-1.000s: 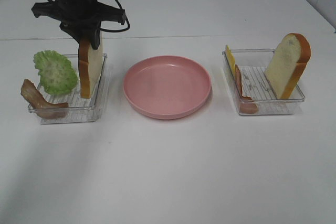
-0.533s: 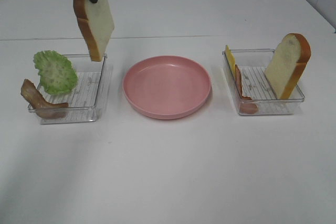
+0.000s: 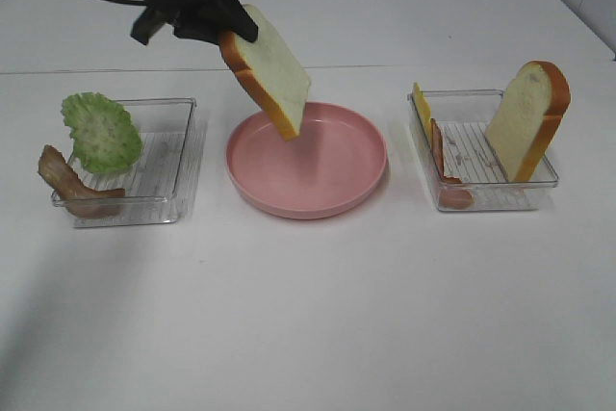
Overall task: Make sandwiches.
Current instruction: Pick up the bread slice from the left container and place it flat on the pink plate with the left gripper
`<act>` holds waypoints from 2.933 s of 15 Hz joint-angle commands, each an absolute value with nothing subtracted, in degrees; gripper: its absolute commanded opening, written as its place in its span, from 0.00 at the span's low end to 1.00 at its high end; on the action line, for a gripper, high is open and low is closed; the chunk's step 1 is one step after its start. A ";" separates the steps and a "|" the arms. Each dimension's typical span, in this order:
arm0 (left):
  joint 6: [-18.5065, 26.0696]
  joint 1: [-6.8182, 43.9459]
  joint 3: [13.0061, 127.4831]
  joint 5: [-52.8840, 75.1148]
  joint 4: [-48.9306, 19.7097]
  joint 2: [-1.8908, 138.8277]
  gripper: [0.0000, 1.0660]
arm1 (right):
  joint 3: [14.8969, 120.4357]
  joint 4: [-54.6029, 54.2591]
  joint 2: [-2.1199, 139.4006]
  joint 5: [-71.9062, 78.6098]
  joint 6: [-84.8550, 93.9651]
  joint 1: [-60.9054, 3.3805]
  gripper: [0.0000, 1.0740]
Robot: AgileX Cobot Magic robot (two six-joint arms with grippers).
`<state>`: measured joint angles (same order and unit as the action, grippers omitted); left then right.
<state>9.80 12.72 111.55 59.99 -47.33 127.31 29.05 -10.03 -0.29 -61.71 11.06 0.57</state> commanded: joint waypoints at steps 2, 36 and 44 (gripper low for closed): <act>14.95 12.83 111.73 58.16 -59.01 133.61 0.00 | 28.99 -10.14 -1.32 -61.25 11.86 1.03 0.82; 9.17 23.72 111.78 49.10 -29.34 137.91 0.69 | 28.99 -10.14 -1.26 -61.25 11.86 1.03 0.81; -5.44 26.13 117.40 56.32 -8.48 131.84 0.69 | 28.99 -10.14 -1.26 -61.25 11.86 1.03 0.81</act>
<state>-4.98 26.24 117.74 56.44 -8.65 132.58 29.05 -10.03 -0.29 -61.71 11.06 0.57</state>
